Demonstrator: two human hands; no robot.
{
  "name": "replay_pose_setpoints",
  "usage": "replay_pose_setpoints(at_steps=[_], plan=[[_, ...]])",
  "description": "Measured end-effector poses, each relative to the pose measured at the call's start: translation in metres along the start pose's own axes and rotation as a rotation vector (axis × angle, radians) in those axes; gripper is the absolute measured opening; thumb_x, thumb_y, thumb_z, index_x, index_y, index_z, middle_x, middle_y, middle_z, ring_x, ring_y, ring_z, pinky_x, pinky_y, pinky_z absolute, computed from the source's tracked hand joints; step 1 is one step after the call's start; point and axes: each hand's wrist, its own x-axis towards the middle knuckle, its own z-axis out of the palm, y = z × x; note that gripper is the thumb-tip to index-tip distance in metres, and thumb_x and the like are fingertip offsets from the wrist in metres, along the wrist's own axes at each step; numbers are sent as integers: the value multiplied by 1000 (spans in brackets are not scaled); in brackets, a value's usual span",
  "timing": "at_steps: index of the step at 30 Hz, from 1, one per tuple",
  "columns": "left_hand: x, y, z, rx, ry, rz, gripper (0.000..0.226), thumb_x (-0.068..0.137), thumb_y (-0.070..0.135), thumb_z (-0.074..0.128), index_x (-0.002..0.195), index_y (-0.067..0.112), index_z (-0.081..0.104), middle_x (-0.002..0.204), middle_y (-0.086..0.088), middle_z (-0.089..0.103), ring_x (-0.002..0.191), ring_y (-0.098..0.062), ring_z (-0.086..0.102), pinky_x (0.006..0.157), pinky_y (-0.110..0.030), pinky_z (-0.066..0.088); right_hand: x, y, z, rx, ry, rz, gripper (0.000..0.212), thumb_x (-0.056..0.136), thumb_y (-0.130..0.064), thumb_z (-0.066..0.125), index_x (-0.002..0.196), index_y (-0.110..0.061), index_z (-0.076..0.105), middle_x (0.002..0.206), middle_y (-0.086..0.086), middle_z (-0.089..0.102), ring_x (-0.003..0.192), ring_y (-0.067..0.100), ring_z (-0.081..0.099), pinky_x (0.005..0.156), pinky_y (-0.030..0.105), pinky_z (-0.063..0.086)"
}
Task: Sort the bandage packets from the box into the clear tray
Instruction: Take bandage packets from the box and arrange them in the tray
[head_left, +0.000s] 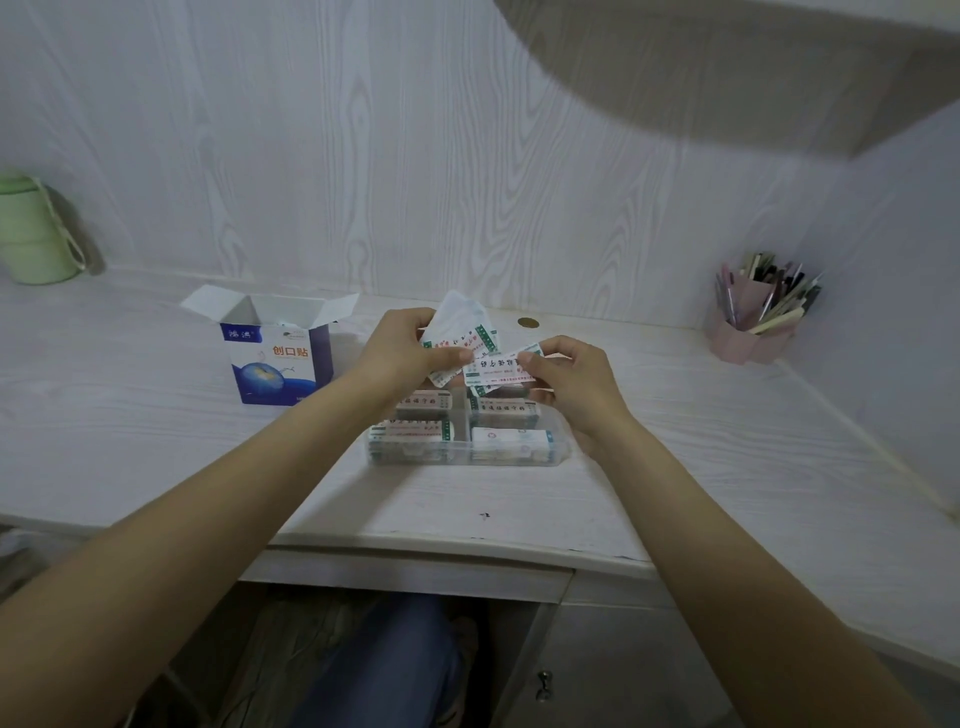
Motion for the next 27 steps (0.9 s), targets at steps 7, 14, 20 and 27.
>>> replay_pose_setpoints(at_steps=[7,14,20,27], plan=[[19,4,-1,148,81,91,20,81,2,70,95,11,59,86,-6,66,64,-10,68,58,-23,57,17,-5,-1,-141,5,-77,7,86,-6,67,79,-9,67,89,11,68,63,16,64,49,14,46],[36,-4,-6,120,29,9,13,91,2,58,104,0,53,89,-12,64,56,-10,69,50,-16,52,46,11,3,-380,125,-67,15,84,-13,69,70,-16,64,91,9,69,81,24,67,66,26,48],[49,-11,-7,213,2,27,15,97,7,48,111,3,49,92,-9,65,63,-11,64,50,-16,52,56,21,6,-637,42,-105,11,85,-18,68,76,-15,63,86,4,62,82,15,55,71,26,39],[55,-12,-5,314,-90,50,7,98,9,47,103,10,51,94,-5,68,58,-7,61,52,-20,45,61,20,9,-795,-82,-184,6,87,-17,66,90,-14,71,83,1,61,80,13,51,59,22,35]])
